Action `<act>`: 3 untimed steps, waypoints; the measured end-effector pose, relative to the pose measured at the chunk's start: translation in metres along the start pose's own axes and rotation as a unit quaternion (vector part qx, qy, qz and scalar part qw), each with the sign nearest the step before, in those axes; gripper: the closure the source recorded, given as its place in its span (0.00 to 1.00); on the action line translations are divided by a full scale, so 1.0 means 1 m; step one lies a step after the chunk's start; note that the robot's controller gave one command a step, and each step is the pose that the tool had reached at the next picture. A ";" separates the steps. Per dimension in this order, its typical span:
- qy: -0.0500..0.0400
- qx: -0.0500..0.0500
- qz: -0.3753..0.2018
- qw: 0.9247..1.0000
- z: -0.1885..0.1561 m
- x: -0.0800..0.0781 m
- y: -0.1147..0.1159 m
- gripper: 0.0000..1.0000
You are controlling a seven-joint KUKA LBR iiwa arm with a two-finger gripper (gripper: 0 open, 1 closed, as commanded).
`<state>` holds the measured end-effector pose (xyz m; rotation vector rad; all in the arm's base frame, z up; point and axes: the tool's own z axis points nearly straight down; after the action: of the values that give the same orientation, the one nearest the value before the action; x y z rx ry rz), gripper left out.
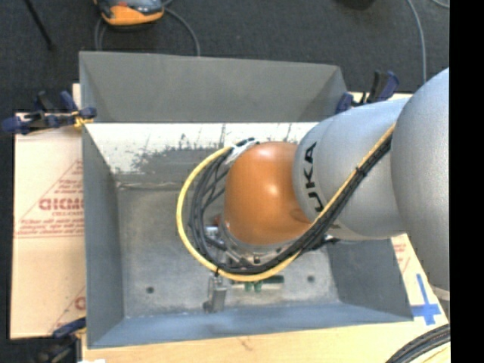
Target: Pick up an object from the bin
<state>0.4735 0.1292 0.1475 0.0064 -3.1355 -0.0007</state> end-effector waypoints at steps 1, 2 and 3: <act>-0.004 -0.001 0.002 1.000 -0.004 -0.002 0.000 0.00; -0.003 -0.001 0.024 1.000 0.067 -0.006 -0.024 1.00; -0.003 -0.001 0.025 1.000 0.067 -0.006 -0.024 1.00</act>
Offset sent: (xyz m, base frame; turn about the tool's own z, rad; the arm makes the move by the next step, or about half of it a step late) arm 0.0050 -0.0244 -0.0669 0.0465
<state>0.4789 0.1049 0.0806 -0.0711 -3.1415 -0.0032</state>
